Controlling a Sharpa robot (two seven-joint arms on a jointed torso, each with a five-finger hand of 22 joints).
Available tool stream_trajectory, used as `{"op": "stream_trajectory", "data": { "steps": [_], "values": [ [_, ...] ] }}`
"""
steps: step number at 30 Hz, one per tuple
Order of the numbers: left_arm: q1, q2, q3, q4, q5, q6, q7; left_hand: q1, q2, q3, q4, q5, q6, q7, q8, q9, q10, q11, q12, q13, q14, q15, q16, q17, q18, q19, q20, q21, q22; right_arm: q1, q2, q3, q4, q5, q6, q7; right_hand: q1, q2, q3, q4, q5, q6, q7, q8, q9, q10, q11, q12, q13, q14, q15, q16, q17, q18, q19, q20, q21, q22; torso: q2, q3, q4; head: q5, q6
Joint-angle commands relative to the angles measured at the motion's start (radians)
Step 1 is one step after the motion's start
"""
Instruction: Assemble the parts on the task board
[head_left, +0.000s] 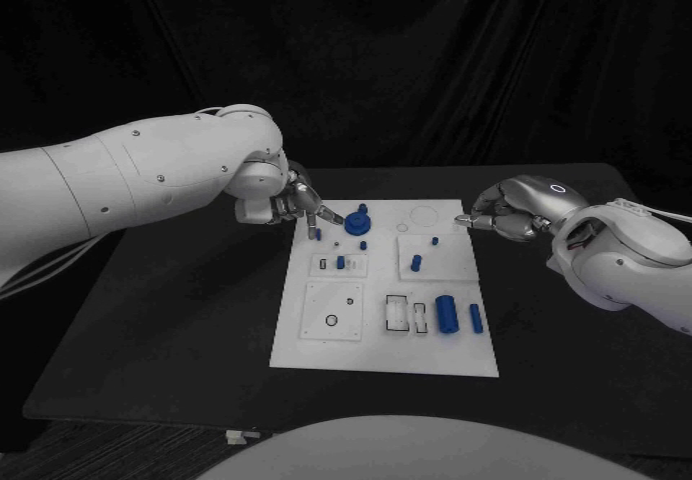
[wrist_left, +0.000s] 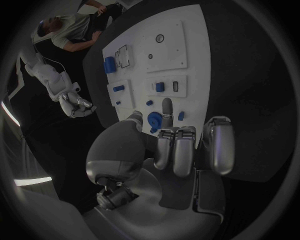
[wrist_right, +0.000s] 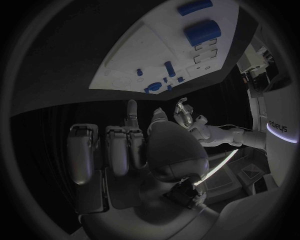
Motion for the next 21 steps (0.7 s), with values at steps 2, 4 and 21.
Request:
{"op": "stream_trajectory", "data": {
  "steps": [2, 4, 21],
  "values": [
    [0.014, 0.020, 0.000, -0.049, -0.013, 0.027, 0.007, 0.045, 0.014, -0.022, 0.000, 0.007, -0.032, -0.012, 0.102, 0.127, 0.104, -0.014, 0.003, 0.263, 0.103, -0.014, 0.008, 0.261, 0.002, 0.006, -0.007, 0.001, 0.110, -0.002, 0.000, 0.001, 0.002, -0.006, -0.013, -0.009, 0.003, -0.001, -0.004, 0.001, 0.003, -0.002, 0.001, 0.003, 0.000, 0.106, 0.006, 0.002, 0.263, 0.103, 0.008, 0.003, 0.263, 0.001, 0.072, 0.008, -0.005, 0.241, 0.000, 0.0005, -0.0006, 0.004, 0.000],
    [0.015, 0.036, 0.000, -0.080, -0.013, 0.038, 0.019, 0.054, 0.021, -0.028, 0.001, 0.008, -0.052, -0.013, 0.132, 0.169, 0.104, -0.015, 0.003, 0.263, 0.103, -0.015, 0.009, 0.262, 0.002, 0.006, -0.009, 0.000, 0.112, -0.002, 0.000, 0.001, 0.003, -0.006, -0.012, -0.008, 0.001, -0.001, -0.005, 0.001, 0.003, -0.003, 0.001, 0.003, 0.000, 0.106, 0.006, 0.002, 0.263, 0.103, 0.008, 0.003, 0.263, 0.001, 0.072, 0.008, -0.004, 0.241, -0.001, 0.0006, -0.0005, 0.003, 0.000],
    [-0.061, 0.137, 0.000, -0.274, -0.089, 0.057, 0.089, 0.076, 0.032, -0.033, -0.008, 0.010, -0.080, -0.013, 0.165, 0.223, 0.104, -0.015, 0.003, 0.263, 0.104, -0.015, 0.010, 0.263, 0.000, 0.008, -0.008, 0.002, 0.120, -0.002, 0.002, 0.001, 0.005, -0.006, -0.005, -0.005, -0.001, -0.001, -0.006, 0.002, 0.004, -0.004, 0.001, 0.002, 0.000, 0.106, 0.006, 0.002, 0.263, 0.103, 0.008, 0.003, 0.263, 0.001, 0.072, 0.008, -0.004, 0.241, 0.009, -0.0037, -0.0030, 0.001, 0.000]
  ]
}}
